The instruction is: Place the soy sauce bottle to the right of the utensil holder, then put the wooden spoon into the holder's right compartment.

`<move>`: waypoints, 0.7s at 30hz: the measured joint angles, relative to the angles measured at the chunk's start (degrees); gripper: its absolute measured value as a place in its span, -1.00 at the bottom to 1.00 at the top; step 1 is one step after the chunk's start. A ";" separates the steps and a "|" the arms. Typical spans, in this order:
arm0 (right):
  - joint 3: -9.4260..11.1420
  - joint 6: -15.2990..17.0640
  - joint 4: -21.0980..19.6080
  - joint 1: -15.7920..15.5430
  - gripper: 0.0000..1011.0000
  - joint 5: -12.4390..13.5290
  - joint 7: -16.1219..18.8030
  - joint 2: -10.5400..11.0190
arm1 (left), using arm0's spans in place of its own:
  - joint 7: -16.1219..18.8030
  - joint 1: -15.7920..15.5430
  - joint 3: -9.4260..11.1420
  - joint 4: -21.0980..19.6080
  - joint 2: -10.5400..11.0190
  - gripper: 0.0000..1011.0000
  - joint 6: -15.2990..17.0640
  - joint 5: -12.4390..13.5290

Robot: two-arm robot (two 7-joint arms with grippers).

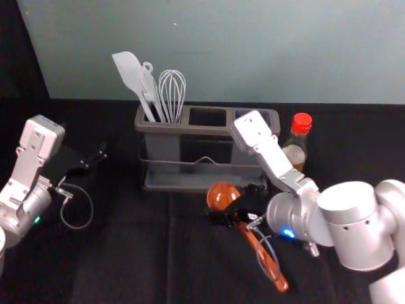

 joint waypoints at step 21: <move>7.85 -13.43 -13.31 -8.18 0.66 4.84 7.29 10.62 | 0.00 0.00 0.00 0.00 0.00 0.99 0.00 0.00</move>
